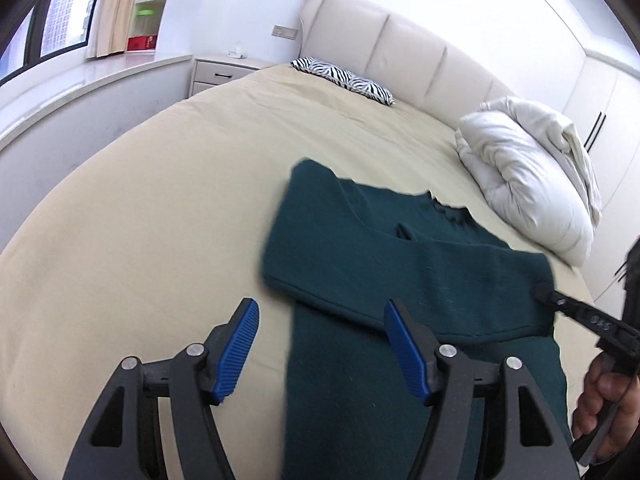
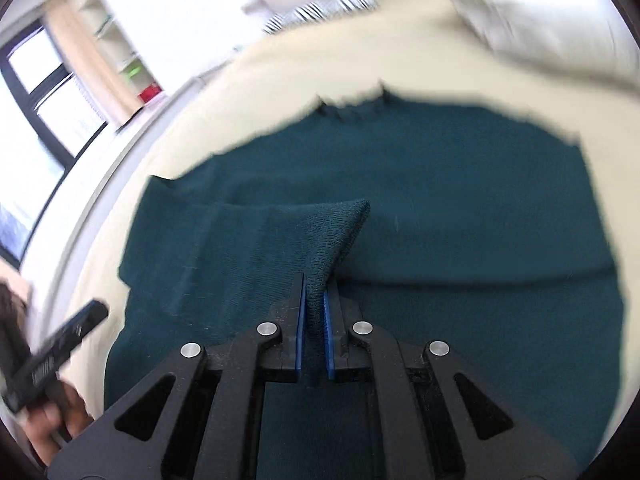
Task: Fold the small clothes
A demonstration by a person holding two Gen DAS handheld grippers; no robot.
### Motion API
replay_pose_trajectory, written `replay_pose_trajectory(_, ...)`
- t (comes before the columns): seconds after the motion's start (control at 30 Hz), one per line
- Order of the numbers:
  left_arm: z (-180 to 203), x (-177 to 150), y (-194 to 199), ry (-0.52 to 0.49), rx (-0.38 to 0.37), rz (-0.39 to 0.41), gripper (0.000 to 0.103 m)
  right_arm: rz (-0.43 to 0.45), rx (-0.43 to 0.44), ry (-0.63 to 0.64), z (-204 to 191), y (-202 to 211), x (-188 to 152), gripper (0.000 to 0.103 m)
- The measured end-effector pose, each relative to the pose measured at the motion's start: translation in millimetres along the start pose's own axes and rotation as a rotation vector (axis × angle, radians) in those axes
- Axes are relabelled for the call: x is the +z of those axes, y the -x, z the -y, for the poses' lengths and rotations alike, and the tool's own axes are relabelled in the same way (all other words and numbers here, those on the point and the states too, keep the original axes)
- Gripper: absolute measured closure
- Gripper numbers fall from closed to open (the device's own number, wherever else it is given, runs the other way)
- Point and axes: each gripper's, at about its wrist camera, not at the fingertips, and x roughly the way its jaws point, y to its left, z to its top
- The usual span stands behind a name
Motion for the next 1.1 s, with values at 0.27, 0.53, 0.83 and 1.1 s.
replay_pose_trajectory(0.27, -7.4, 47.5, -26.5, 0.000, 0.048, 0.020, 0.035, 0.091, -0.103, 0.019, 60.8, 8.3, 51.1, 0.097)
replay_pose_trajectory(0.53, 1.5, 76.2, -112.9, -0.036, 0.102, -0.147, 0.035, -0.044, -0.080, -0.131, 120.5, -50.3, 30.1, 0.096)
replay_pose_trajectory(0.83, 16.2, 93.1, -167.3, -0.094, 0.146, -0.224, 0.050, -0.026, -0.055, -0.073, 108.1, -45.0, 25.8, 0.096)
replay_pose_trajectory(1.1, 11.1, 94.5, -154.6, -0.168, 0.133, -0.168, 0.095, -0.017, -0.054, -0.007, 86.3, -42.9, 33.9, 0.096)
